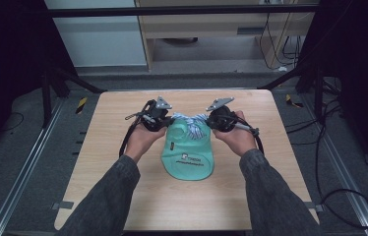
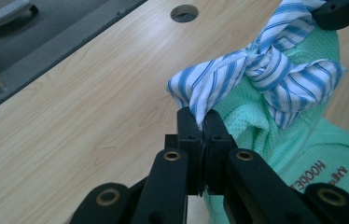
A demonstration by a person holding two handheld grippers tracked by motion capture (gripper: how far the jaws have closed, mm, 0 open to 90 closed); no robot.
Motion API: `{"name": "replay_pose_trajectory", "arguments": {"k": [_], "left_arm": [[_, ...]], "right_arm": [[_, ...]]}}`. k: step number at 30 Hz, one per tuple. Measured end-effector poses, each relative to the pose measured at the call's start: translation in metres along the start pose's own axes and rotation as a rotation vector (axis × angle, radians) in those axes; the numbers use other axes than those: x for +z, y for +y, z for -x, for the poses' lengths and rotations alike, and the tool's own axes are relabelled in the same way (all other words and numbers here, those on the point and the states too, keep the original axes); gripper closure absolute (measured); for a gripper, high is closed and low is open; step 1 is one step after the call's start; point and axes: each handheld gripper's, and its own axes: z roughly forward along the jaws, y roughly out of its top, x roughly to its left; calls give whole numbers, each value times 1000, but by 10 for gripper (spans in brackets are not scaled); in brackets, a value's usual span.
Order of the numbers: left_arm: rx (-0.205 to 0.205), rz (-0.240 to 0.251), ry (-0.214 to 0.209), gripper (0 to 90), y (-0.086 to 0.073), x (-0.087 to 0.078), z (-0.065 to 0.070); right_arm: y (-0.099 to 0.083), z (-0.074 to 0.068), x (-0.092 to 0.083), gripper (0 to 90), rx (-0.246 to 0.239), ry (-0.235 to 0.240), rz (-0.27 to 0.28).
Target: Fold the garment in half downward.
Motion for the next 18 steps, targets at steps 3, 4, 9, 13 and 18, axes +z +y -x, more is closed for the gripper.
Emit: {"name": "replay_pose_trajectory", "arguments": {"k": [3,4,9,13,18], "left_arm": [[0,-7,1,884,-1,4,-1],[9,-9,4,884,-2,5,0],[31,-10,16,882,-13,5,5],[38,-2,15,879,-21,1,10],[41,3,0,878,-29,0,15]], "right_arm": [[2,1,9,867,8,-11,-10],[2,1,11,868,6,-16,-10],[-4,-6,13,868,-11,-14,-11],[-9,-14,9,868,-29,-12,-1],[-16,-25,1,868,-50,-1,19]]}}
